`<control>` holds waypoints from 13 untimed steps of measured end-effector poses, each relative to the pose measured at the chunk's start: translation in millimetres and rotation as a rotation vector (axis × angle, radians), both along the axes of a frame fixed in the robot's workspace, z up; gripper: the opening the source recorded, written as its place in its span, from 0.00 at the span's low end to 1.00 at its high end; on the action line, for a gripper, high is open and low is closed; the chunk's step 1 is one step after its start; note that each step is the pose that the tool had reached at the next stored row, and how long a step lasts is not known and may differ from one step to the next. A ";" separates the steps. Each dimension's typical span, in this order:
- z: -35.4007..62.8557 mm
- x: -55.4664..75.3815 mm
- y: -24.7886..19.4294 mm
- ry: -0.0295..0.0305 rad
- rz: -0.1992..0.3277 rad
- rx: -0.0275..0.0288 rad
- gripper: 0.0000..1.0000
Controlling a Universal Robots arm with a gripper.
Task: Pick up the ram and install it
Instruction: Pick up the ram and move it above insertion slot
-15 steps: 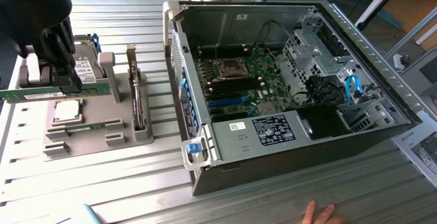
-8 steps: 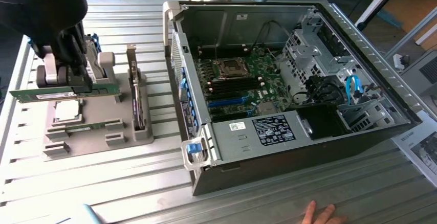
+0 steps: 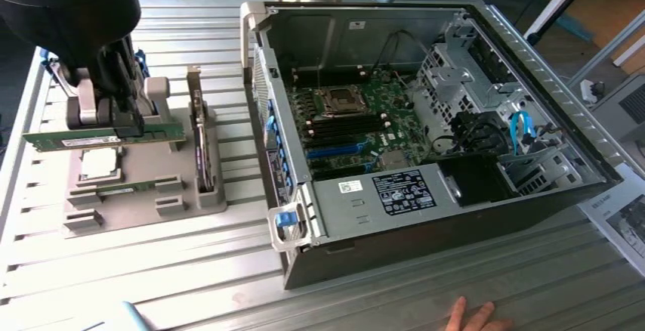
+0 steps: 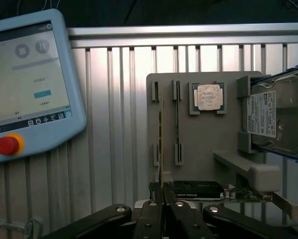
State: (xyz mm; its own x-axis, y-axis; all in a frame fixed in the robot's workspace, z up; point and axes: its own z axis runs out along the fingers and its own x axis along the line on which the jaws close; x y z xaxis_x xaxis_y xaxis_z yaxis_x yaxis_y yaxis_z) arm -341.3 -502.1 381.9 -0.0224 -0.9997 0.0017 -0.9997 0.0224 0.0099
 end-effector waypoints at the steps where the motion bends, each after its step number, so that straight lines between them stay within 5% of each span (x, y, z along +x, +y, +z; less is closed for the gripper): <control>1: 0.0 0.0 0.0 0.0000 0.000 0.0000 0.12; 13: 6.1 0.3 0.0 0.0001 0.000 -0.0001 0.12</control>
State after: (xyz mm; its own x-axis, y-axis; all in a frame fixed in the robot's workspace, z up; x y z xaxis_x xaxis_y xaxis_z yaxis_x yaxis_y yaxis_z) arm -341.0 -502.1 388.0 -0.0224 -0.9997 0.0018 -0.9997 0.0224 0.0101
